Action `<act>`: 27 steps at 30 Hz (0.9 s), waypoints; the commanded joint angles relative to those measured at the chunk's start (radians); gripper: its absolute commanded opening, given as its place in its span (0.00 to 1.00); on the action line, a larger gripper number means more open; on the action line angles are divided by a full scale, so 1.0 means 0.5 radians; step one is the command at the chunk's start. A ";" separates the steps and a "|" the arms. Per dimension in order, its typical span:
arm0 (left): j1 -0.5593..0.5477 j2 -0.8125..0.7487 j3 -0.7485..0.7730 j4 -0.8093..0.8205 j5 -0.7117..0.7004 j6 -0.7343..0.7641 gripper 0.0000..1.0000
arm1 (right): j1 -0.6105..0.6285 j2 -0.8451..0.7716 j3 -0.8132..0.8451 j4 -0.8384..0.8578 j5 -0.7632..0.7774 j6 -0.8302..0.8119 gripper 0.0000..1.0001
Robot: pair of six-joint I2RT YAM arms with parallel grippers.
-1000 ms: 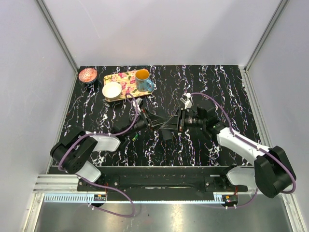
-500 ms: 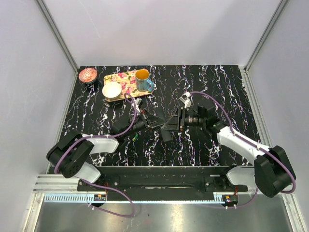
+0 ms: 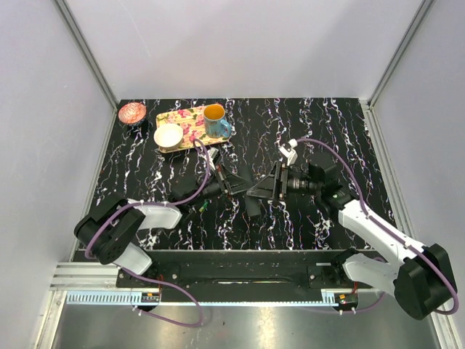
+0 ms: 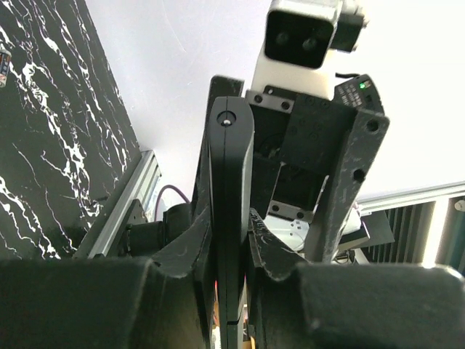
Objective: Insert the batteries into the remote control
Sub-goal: Load the battery cover into the remote control.
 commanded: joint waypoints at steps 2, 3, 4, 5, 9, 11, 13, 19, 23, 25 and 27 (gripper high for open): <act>0.018 -0.022 0.130 0.026 0.018 0.047 0.00 | -0.006 -0.098 -0.155 0.153 -0.069 0.102 0.76; 0.021 -0.034 0.139 0.001 0.018 0.060 0.00 | -0.009 -0.105 -0.173 0.229 -0.075 0.130 0.76; 0.024 -0.034 0.143 -0.017 0.018 0.072 0.00 | -0.009 -0.111 -0.207 0.261 -0.090 0.173 0.77; 0.028 -0.040 0.146 -0.039 0.021 0.081 0.00 | -0.009 -0.114 -0.222 0.291 -0.099 0.194 0.77; 0.049 -0.034 0.149 -0.024 0.024 0.066 0.00 | -0.009 -0.099 -0.275 0.402 -0.136 0.259 0.77; 0.049 -0.037 0.152 -0.018 0.024 0.057 0.00 | -0.009 -0.086 -0.302 0.433 -0.149 0.283 0.73; 0.049 -0.050 0.164 -0.024 0.034 0.057 0.00 | -0.009 -0.080 -0.324 0.482 -0.155 0.305 0.70; 0.049 -0.089 0.167 -0.045 0.043 0.051 0.00 | -0.009 0.012 -0.385 0.767 -0.189 0.479 0.50; 0.049 -0.114 0.164 -0.064 0.046 0.051 0.00 | -0.009 0.104 -0.413 0.933 -0.219 0.559 0.47; 0.049 -0.120 0.167 -0.067 0.046 0.054 0.00 | -0.009 0.122 -0.410 0.964 -0.228 0.578 0.43; 0.049 -0.123 0.176 -0.067 0.049 0.050 0.00 | -0.006 0.144 -0.410 0.963 -0.228 0.578 0.40</act>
